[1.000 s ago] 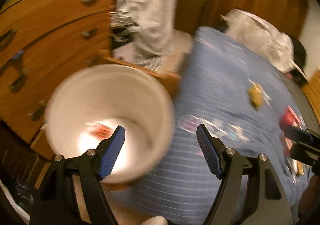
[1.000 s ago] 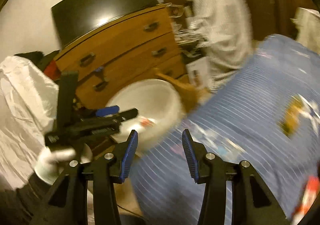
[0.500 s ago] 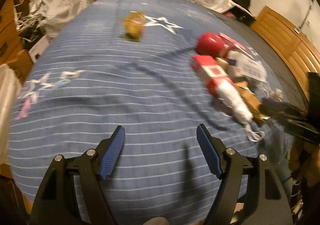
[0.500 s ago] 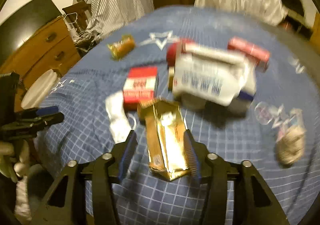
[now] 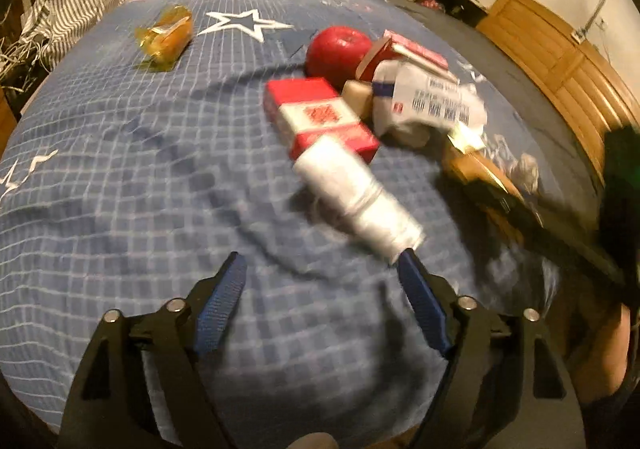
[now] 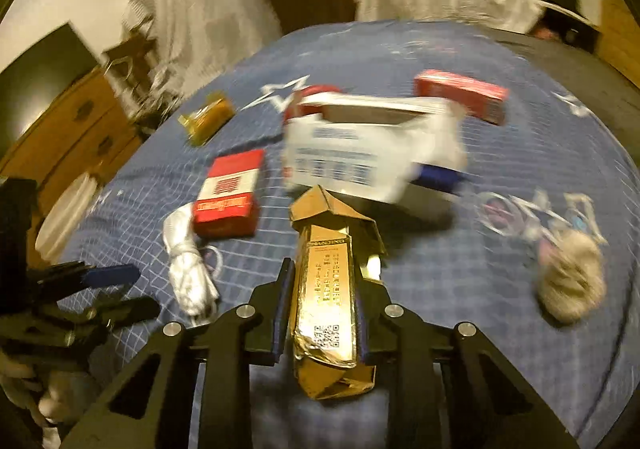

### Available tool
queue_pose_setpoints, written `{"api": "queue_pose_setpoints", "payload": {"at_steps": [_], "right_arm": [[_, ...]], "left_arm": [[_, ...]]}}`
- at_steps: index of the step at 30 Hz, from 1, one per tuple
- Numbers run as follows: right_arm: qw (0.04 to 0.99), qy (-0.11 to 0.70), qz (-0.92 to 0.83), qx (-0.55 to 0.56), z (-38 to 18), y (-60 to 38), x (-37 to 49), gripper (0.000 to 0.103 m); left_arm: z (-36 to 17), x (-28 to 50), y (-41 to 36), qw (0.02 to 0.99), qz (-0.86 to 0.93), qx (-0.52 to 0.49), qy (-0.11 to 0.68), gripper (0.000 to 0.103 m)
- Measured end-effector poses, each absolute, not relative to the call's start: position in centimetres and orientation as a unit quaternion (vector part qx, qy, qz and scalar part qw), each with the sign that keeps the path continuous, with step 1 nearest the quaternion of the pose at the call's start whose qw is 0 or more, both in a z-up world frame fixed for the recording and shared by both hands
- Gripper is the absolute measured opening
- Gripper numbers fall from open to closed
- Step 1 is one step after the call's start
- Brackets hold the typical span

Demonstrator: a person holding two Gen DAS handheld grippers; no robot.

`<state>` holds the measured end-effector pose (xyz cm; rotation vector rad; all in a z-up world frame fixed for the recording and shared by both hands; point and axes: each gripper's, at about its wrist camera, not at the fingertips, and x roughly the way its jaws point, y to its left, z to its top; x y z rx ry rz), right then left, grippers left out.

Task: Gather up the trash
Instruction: 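Grasp the white rope with the left tool while the right tool grasps the gold wrapper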

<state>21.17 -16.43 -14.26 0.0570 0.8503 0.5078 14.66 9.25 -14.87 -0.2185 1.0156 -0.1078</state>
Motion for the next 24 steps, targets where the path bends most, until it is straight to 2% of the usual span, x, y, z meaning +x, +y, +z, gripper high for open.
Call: {"api": "queue_pose_setpoints", "payload": {"at_steps": [3,7,10,13,15,17,22,24], "right_arm": [[0.889,0.4,0.224,0.013,-14.2,-18.0,19.0,0.027],[0.886,0.404,0.227,-0.001,-14.9,-18.3,17.5,0.028],[0.875,0.411,0.255,0.006,-14.6,-17.4,16.9,0.029],[0.864,0.416,0.282,0.022,-14.3,-17.0,16.5,0.038],[0.861,0.417,0.291,0.032,-13.9,-17.2,16.1,0.045],[0.859,0.415,0.297,0.032,-13.5,-17.2,15.9,0.055],[0.857,0.422,0.297,0.019,-12.8,-17.2,16.6,0.066],[0.851,0.436,0.292,0.024,-13.2,-17.3,17.5,0.066]], "left_arm": [[-15.2,16.3,8.2,0.865,-0.034,-0.115,0.487,0.078],[-16.3,17.8,6.5,0.866,-0.002,-0.074,0.494,0.084],[-15.9,17.5,7.9,0.864,-0.008,-0.062,0.5,0.085],[-15.2,16.9,11.8,0.866,0.032,-0.055,0.496,0.086],[-14.7,16.4,14.5,0.864,0.042,-0.065,0.497,0.09],[-14.1,16.0,15.6,0.865,0.052,-0.06,0.496,0.09],[-13.4,14.7,16.2,0.862,0.034,-0.113,0.492,0.09],[-13.6,14.4,15.6,0.863,0.037,-0.125,0.489,0.09]]}}
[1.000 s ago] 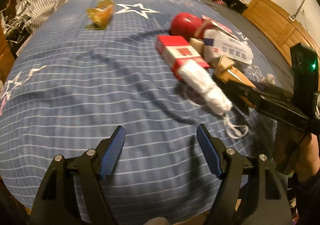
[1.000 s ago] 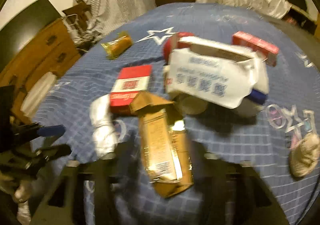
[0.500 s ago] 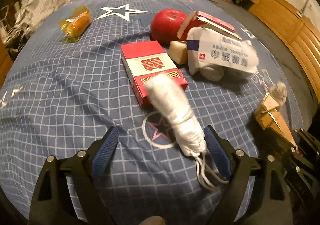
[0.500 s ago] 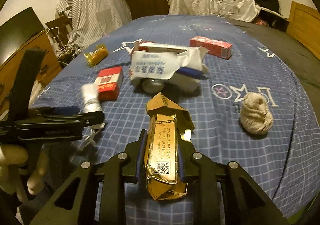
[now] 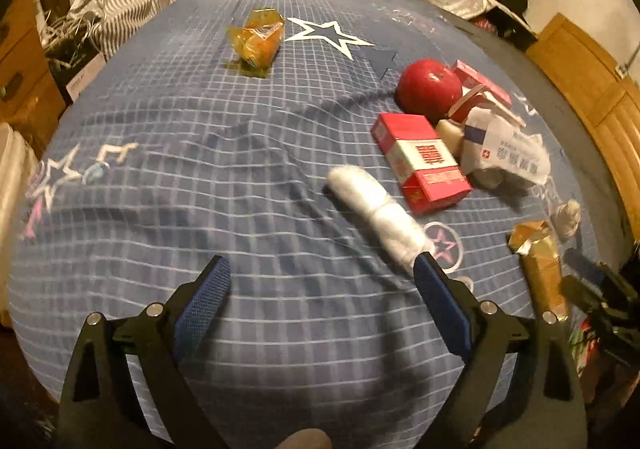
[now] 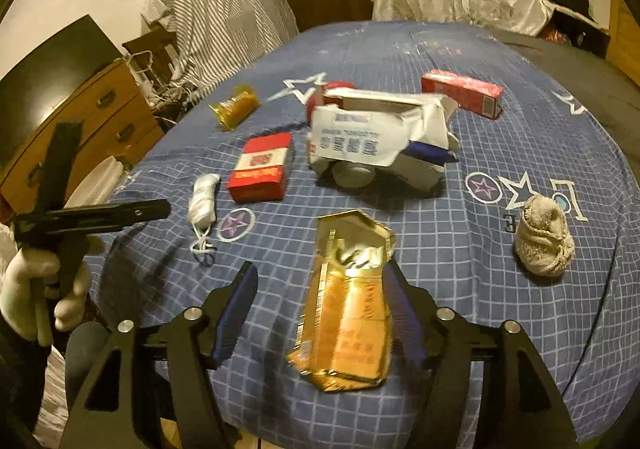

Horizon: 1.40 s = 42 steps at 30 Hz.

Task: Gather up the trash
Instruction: 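Grasp the white rope with the left tool while the right tool grasps the gold wrapper, then carry the white rope and gold wrapper with both tools over the bucket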

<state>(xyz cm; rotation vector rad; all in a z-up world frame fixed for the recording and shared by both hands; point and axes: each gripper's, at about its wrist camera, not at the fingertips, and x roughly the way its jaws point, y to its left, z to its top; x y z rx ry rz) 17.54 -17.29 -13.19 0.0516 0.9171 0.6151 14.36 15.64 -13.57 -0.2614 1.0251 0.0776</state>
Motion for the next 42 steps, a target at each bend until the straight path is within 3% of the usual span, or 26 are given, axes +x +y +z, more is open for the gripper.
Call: {"api": "queue_pose_setpoints", "payload": {"at_steps": [10,15,17,22,29,42], "right_arm": [[0.848,0.458,0.266,0.01,-16.1,-15.7,19.0,0.065],[0.856,0.451,0.252,-0.006,-16.8,-15.9,19.2,0.043],[0.86,0.447,0.248,-0.004,-16.9,-16.4,19.3,0.03],[0.872,0.423,0.246,0.006,-17.0,-16.5,18.7,0.029],[0.902,0.361,0.238,0.021,-14.5,-16.4,16.2,0.028],[0.953,0.219,0.212,0.006,-5.3,-17.3,9.7,0.028]], "left_arm": [[-15.4,18.3,13.0,0.853,0.118,-0.112,0.496,0.09],[-16.9,18.4,11.9,0.863,0.135,-0.065,0.482,0.088],[-16.7,17.7,12.1,0.868,0.139,-0.064,0.473,0.078],[-15.9,16.9,13.7,0.878,0.132,-0.078,0.454,0.022],[-14.1,14.6,13.4,0.9,0.123,-0.065,0.413,0.022],[-4.9,9.0,5.4,0.961,0.036,-0.032,0.271,0.022]]}}
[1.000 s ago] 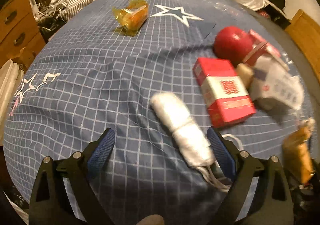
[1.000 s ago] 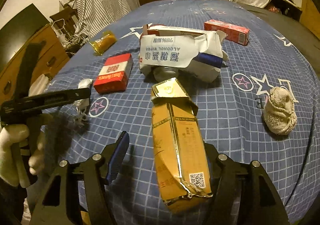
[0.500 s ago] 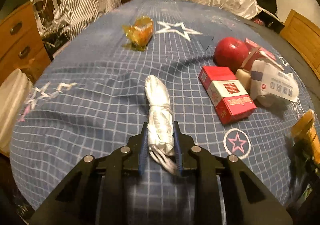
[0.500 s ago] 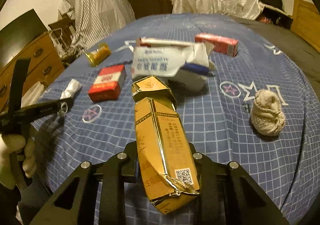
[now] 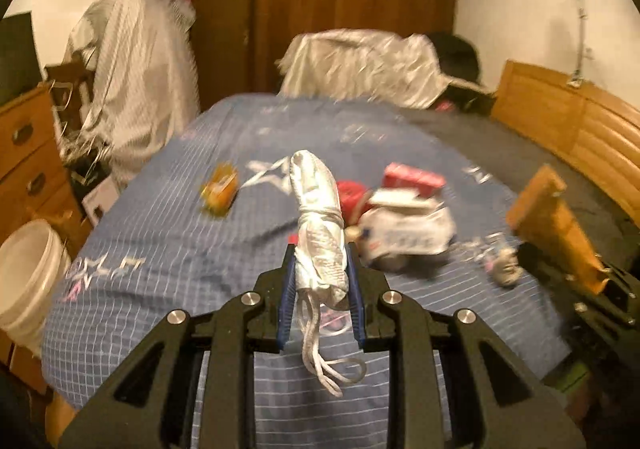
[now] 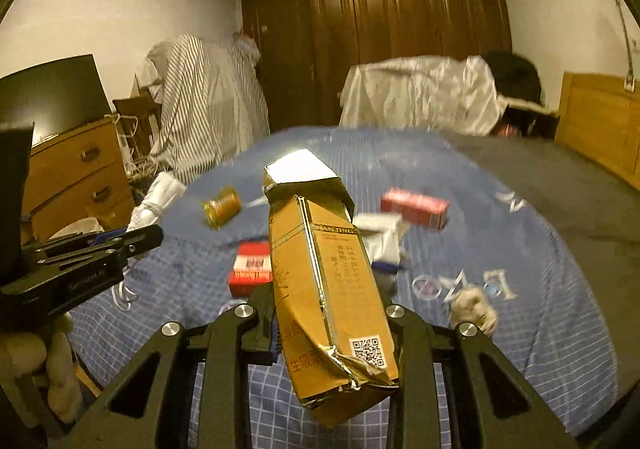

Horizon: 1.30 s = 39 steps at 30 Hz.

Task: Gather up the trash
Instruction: 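Carry the white rope and gold wrapper with both tools over the bucket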

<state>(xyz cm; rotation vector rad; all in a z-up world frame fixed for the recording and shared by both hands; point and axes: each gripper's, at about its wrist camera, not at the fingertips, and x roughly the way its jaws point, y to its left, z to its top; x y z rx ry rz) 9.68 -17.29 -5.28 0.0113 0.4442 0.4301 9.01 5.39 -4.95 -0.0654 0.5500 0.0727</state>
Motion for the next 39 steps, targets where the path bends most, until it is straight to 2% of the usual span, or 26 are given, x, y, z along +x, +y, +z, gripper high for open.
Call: {"api": "queue_pose_setpoints", "payload": {"at_steps": [9,20,29,39], "right_arm": [[0.975,0.152,0.163,0.002,-1.1,-19.4,6.8,0.028],[0.973,0.157,0.168,0.0,-0.2,-19.9,6.5,0.028],[0.96,0.158,0.231,-0.01,1.5,-14.9,8.7,0.028],[0.931,0.154,0.329,-0.03,5.1,-2.8,10.6,0.028]], "left_arm": [[-2.9,7.3,2.0,0.973,0.009,-0.018,0.23,0.022],[-2.7,6.9,2.6,0.973,0.014,-0.021,0.23,0.022],[-1.6,6.4,7.6,0.972,0.063,-0.037,0.224,0.022],[0.6,4.5,17.5,0.963,0.155,-0.065,0.209,0.022]]}}
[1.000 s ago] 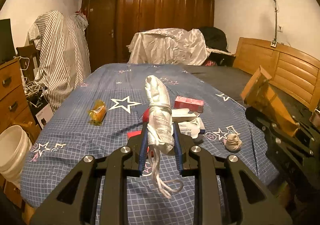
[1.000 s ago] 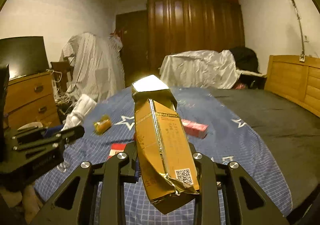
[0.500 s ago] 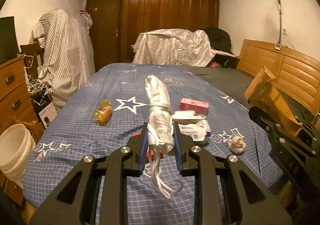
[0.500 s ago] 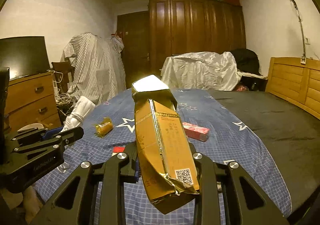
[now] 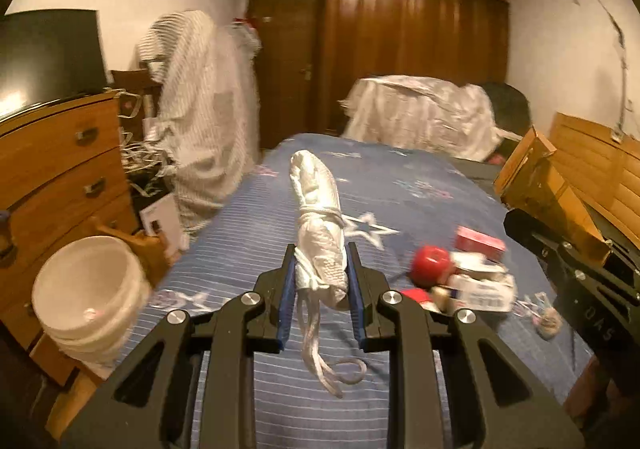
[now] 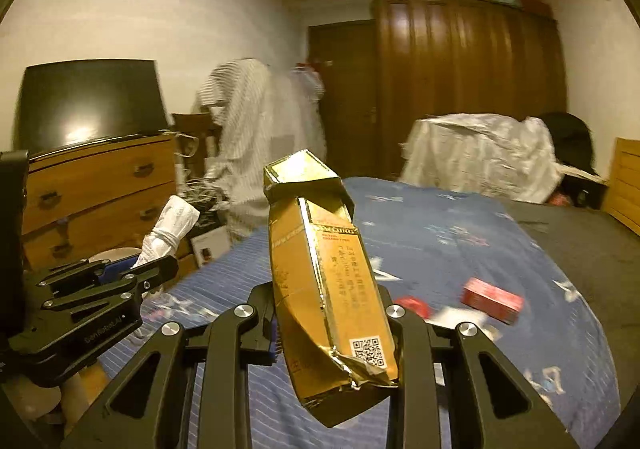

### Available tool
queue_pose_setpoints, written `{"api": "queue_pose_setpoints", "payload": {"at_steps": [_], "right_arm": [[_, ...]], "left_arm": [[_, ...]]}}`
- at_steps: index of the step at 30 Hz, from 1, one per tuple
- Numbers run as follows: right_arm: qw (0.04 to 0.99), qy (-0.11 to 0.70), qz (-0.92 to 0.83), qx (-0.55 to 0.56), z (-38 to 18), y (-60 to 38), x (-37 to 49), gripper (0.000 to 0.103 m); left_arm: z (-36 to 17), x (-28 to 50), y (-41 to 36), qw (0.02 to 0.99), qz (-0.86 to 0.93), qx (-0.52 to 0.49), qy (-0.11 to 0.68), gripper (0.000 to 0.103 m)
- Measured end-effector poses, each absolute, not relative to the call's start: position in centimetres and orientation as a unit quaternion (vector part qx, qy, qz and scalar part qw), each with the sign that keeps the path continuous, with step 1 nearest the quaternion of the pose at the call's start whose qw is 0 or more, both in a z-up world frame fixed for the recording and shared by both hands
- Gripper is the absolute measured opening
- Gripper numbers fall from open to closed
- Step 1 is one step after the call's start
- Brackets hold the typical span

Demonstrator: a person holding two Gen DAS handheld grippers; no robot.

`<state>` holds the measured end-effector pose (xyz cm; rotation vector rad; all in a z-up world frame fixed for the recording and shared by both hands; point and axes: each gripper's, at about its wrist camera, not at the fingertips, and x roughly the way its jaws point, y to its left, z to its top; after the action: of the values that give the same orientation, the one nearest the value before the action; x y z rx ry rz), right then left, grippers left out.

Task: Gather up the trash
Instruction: 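Carry the white rope and gold wrapper with both tools over the bucket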

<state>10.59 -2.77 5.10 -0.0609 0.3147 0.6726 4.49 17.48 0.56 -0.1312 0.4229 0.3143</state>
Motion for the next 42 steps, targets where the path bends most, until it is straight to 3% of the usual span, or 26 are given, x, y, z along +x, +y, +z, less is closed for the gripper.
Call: {"api": "queue_pose_setpoints", "payload": {"at_steps": [21,33,42], "right_arm": [[0.825,0.206,0.515,-0.104,9.2,30.6,8.8,0.028],[0.719,0.361,0.569,-0.169,4.0,49.5,11.7,0.028],[0.679,0.431,0.554,-0.215,-1.2,55.1,13.0,0.028]], "left_arm": [[2.4,-2.0,38.2,0.915,0.319,-0.114,0.22,0.022],[-2.2,-1.5,49.8,0.879,0.313,-0.176,0.313,0.022],[-5.7,-0.4,53.9,0.857,0.303,-0.199,0.367,0.022]]}}
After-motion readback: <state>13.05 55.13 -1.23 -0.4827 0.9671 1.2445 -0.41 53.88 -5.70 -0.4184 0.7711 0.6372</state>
